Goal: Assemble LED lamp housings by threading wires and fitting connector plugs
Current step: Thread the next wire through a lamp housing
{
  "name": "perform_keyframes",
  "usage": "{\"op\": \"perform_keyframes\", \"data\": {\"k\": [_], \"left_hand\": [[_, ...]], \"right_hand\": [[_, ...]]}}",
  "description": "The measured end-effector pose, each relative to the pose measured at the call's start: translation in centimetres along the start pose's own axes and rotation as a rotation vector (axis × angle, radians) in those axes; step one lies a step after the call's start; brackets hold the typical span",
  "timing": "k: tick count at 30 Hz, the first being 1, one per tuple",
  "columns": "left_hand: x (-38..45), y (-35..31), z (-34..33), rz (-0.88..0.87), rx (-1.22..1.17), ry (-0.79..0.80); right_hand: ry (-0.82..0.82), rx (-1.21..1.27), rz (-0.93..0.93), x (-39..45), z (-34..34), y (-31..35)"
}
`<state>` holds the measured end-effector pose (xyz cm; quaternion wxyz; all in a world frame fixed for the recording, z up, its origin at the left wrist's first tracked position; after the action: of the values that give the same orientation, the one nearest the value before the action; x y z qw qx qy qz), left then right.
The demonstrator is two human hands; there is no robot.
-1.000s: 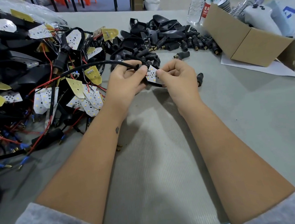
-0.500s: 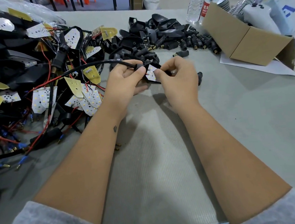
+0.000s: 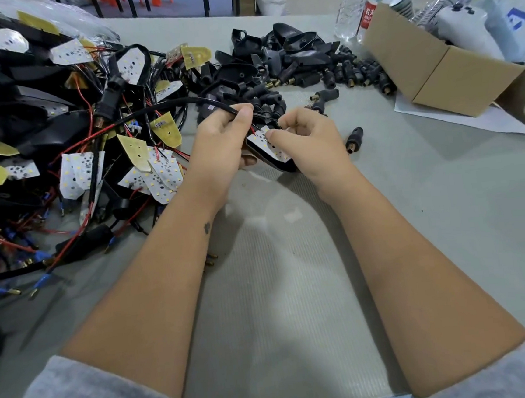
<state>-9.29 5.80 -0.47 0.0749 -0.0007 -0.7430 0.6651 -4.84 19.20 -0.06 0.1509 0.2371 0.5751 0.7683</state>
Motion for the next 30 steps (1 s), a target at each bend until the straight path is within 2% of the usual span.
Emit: {"op": "perform_keyframes", "data": {"k": [6,9,11,15,19,22,24,27,30], "left_hand": [[-0.2,0.1,-0.4,0.002,0.065,0.044],[-0.5,0.1,-0.9,-0.044,0.123,0.08],[-0.4,0.6,-1.0,-0.014,0.123,0.108],[-0.8,0.7,-1.6,0.096,-0.108,0.203],[-1.0,0.4,-2.0,0.123,-0.152,0.171],[-1.4,0.8,-1.7,0.266,-0.179,0.187],[-2.5,1.1,-2.2,0.365,-0.137,0.343],[-5.0,1.3,-4.1,0.39,0.043,0.63],[-5.9,2.0,-5.0,0.42,0.157,0.669]], "right_hand": [[0.098,0.004,0.005,-0.4,-0.5,0.4],[0.088,0.007,0.007,-0.5,-0.5,0.4],[0.081,0.041,-0.003,-0.4,-0.4,0.4],[0.048,0.198,-0.083,0.2,0.4,-0.1],[0.129,0.421,-0.179,-0.1,-0.1,-0.5],[0.185,0.577,-0.261,-0.3,-0.6,-0.5],[0.21,0.568,-0.256,-0.4,-0.8,-0.3],[0.324,0.547,-0.27,-1.0,-1.8,-0.1],[0.411,0.491,-0.255,-1.7,-2.4,0.3]]}}
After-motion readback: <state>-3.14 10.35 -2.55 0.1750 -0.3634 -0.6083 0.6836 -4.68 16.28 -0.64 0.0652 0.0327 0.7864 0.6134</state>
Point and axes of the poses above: each hand's wrist, its own x-axis towards the middle knuckle, its own z-axis out of the back of the hand, y = z × x, the point moved 8 cm from there along x, towards the middle knuckle, and after that the axes turned 9 degrees about -y, right-handed, at the moved point
